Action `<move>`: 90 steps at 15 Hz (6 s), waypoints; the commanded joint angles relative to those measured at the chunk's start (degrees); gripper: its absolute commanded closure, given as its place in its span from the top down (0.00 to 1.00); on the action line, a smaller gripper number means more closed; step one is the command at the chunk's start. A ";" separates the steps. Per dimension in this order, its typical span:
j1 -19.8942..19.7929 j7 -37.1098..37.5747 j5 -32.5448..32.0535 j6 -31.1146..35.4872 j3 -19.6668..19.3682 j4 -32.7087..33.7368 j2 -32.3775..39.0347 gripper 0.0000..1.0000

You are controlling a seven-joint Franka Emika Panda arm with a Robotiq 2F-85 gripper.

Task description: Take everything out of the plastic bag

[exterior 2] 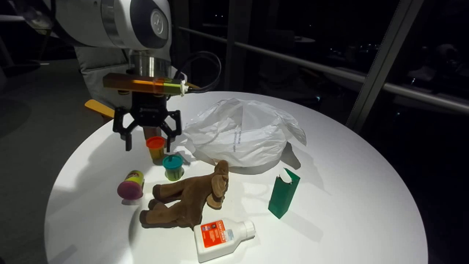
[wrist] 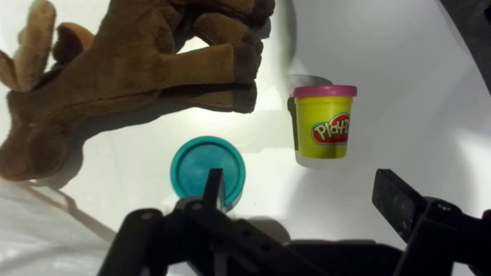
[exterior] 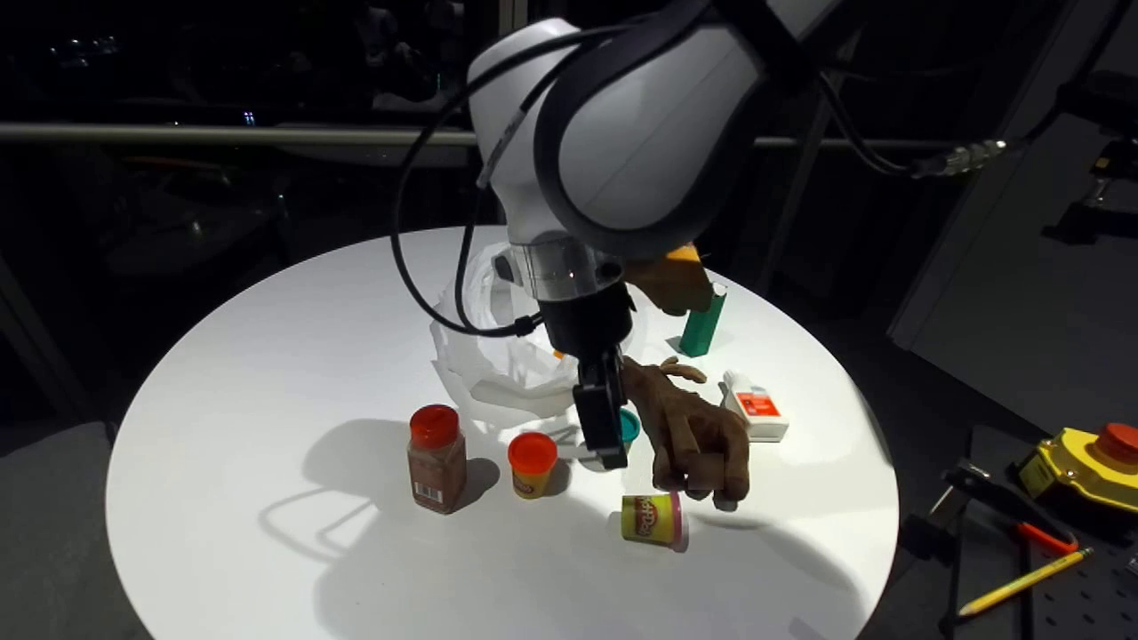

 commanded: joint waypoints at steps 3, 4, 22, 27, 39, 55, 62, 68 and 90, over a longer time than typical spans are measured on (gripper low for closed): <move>-1.63 4.34 2.53 2.19 -3.55 7.54 -1.70 1.00; -1.10 6.63 2.70 2.77 -4.07 9.66 -0.64 1.00; -3.39 17.13 1.45 4.02 -14.21 33.65 19.03 1.00; -3.80 16.84 1.20 4.33 -14.47 33.12 20.69 1.00; -4.14 14.84 1.74 7.61 -12.68 27.73 18.44 1.00; -3.84 13.00 0.34 15.86 -11.77 16.00 14.29 1.00; -3.08 12.22 -0.30 19.93 -12.23 15.94 14.62 1.00; -3.06 12.33 -0.34 19.01 -12.58 15.11 14.74 1.00; -4.08 15.86 1.09 14.92 -15.16 13.65 4.17 0.34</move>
